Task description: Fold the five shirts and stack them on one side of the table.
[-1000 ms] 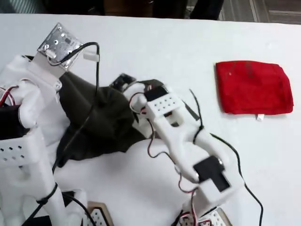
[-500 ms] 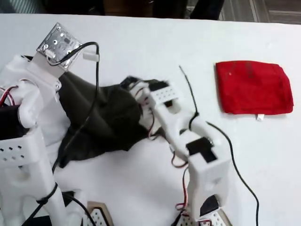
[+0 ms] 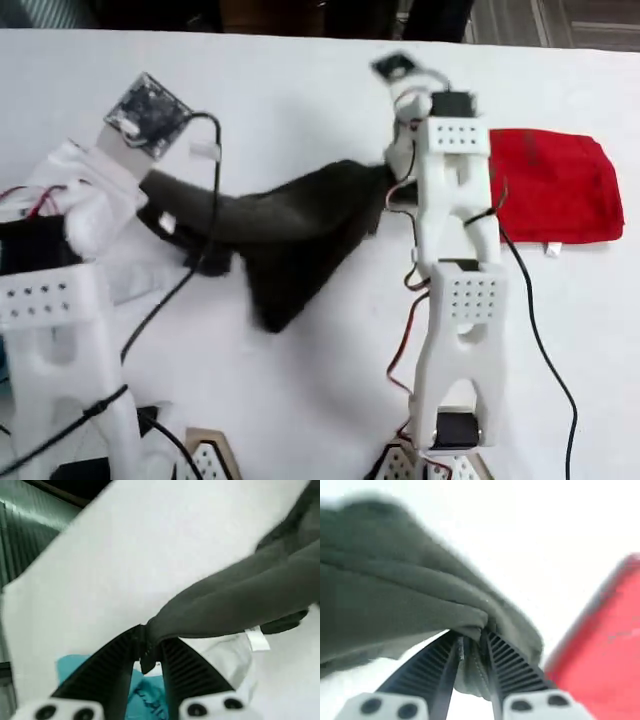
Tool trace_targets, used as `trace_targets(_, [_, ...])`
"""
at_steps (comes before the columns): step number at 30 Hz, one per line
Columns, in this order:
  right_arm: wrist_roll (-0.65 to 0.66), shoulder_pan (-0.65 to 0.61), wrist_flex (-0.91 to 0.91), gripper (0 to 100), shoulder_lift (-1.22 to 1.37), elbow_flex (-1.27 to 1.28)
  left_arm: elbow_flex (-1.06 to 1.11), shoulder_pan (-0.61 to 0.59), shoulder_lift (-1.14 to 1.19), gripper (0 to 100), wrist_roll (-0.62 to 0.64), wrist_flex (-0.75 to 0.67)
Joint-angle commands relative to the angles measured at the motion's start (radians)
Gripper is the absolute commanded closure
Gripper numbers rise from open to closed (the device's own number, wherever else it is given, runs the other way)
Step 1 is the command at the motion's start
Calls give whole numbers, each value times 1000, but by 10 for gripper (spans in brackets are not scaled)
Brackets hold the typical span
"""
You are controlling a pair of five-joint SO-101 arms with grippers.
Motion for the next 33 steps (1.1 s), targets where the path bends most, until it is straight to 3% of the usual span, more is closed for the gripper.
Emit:
trace_targets(1, [-2, 22, -5, 980, 25, -307, 199, 32, -3, 973, -2, -167])
trace_targets(6, [-3, 33, -33, 945, 93, -400, 478, 51, -3, 973, 0, -436])
trace_targets(12, [-46, 53, 85, 656, 90, -414, 647, 51, -2, 973, 2, -600])
trace_targets(18, [-129, 13, 191, 714, -24, -379, 728, 51, -2, 973, 98, -692])
trace_targets(22, [-150, -65, 191, 752, -153, -155, 733, 51, -2, 973, 173, -718])
trace_targets(27, [-183, -214, 188, 752, -401, 339, 733, 51, -2, 973, 226, -735])
trace_targets(33, [-249, -377, 133, 696, -642, 855, 733, 51, -2, 973, 227, -749])
